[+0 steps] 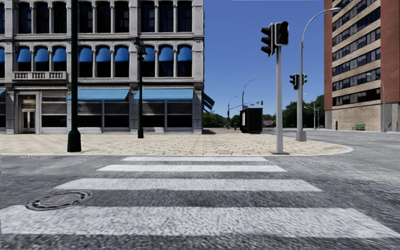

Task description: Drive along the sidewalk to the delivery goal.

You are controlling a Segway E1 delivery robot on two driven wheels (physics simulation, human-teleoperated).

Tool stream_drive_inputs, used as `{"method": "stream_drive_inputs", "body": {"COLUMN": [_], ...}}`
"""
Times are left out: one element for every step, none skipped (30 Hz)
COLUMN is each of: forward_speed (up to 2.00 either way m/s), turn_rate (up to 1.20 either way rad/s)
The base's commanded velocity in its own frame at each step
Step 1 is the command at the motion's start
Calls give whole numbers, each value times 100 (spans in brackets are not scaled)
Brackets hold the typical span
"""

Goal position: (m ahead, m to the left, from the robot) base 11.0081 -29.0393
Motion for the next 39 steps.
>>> {"method": "stream_drive_inputs", "body": {"forward_speed": [200, 200, 200, 200, 200, 200, 200, 200, 200, 200, 200, 200, 200, 200, 200, 200, 200, 200, 200, 200, 200, 200, 200, 200, 200, 200, 200, 200, 200, 200, 200, 200, 200, 200, 200, 200, 200, 200, 200], "turn_rate": [-4, -8, -10, -10, -10, -12, -13, -14, -14, -14, -14, -14, -14, -14, -14, -14, -14, -15, -16, -16, -16, -16, -22, -34, -39, -35, -14, -14, 0, 0, 0, 0, 0, 0, 0, 0, 0, 0, 0]}}
